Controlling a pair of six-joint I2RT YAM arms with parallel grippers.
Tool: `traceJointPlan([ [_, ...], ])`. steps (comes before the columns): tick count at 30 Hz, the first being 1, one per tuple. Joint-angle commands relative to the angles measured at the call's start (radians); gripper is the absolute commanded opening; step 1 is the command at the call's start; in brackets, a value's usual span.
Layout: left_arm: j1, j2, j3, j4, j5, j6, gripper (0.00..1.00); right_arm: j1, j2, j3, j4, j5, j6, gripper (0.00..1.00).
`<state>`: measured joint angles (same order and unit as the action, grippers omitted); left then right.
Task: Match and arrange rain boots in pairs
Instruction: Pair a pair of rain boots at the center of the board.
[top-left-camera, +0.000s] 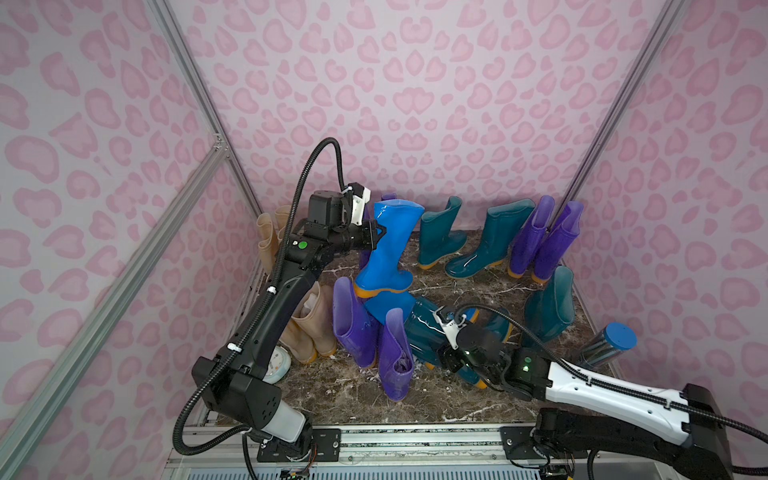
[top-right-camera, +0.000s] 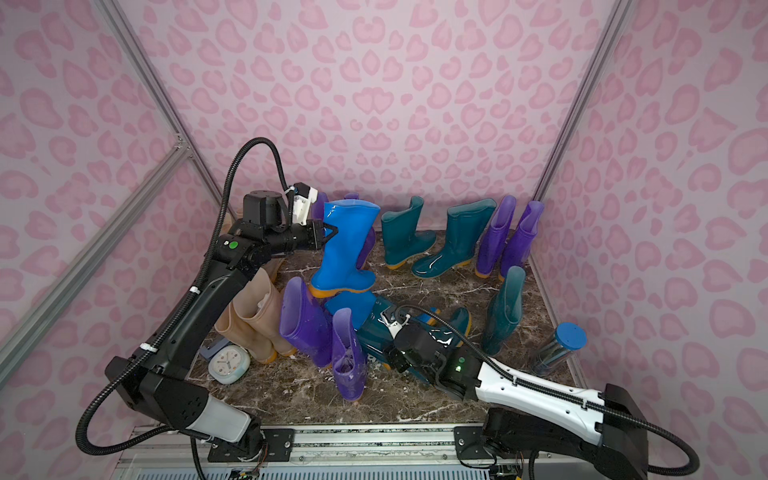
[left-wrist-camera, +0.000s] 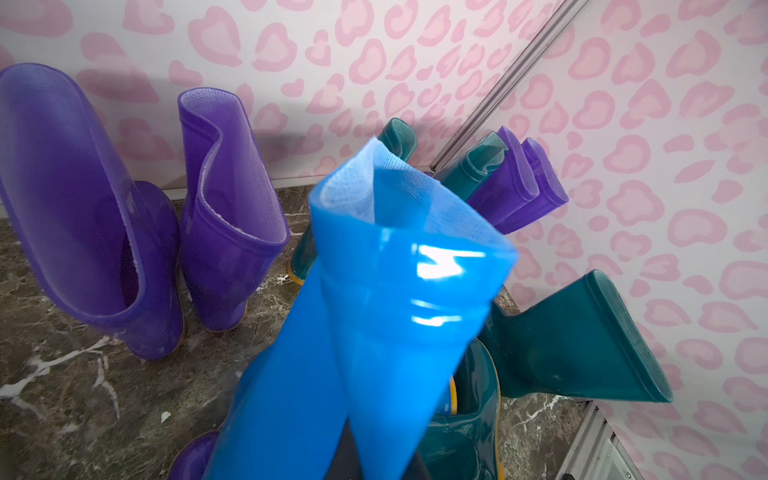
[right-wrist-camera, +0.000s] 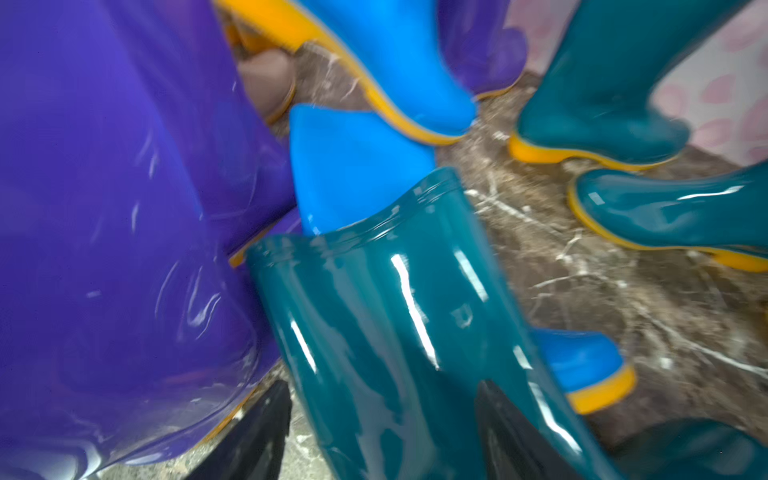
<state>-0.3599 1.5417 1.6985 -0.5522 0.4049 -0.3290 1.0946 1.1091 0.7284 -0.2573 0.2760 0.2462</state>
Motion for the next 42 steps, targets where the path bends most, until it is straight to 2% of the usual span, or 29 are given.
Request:
traceJointPlan([
  [1,0.0,0.004,0.018,0.078,0.024,-0.008,0.02,0.016,0.088,0.024,0.038,0.004,0.014,0.74],
  [6,0.001,0.005,0.017,0.069,0.015,-0.001,0.02,0.052,0.224,0.06,0.071,-0.049,0.001,0.8],
  [9,0.001,0.004,0.025,0.06,0.019,0.004,0.02,0.064,0.254,0.049,0.088,-0.011,0.002,0.8],
  [12,0.001,0.005,0.027,0.059,0.023,0.007,0.02,0.066,0.312,0.052,0.067,0.089,0.029,0.78],
  [14,0.0,0.006,0.026,0.06,0.025,0.005,0.03,0.065,0.332,0.059,0.055,0.156,0.056,0.7],
  [17,0.0,0.005,0.027,0.062,0.031,0.001,0.02,0.058,0.314,0.06,0.044,0.234,0.099,0.46],
  [19,0.0,0.005,0.026,0.062,0.033,0.0,0.02,0.054,0.281,0.064,0.039,0.24,0.106,0.25],
  [22,0.0,0.003,0.027,0.062,0.039,0.001,0.02,0.052,0.214,0.065,0.046,0.208,0.115,0.1],
  [24,0.0,0.002,0.026,0.06,0.043,-0.001,0.02,0.05,0.172,0.061,0.03,0.254,0.14,0.0],
  [26,0.001,0.0,0.021,0.065,0.045,-0.005,0.02,0.031,0.124,0.064,-0.005,0.298,0.166,0.0],
  [30,0.0,0.004,0.013,0.078,0.063,-0.017,0.02,-0.055,0.022,0.052,-0.044,0.31,0.167,0.0],
  [37,-0.002,0.006,0.007,0.084,0.084,-0.031,0.02,-0.245,-0.21,0.007,0.006,0.248,0.116,0.0],
  [42,-0.005,0.003,-0.004,0.095,0.087,-0.035,0.02,-0.342,-0.242,0.022,0.026,0.189,0.027,0.0],
])
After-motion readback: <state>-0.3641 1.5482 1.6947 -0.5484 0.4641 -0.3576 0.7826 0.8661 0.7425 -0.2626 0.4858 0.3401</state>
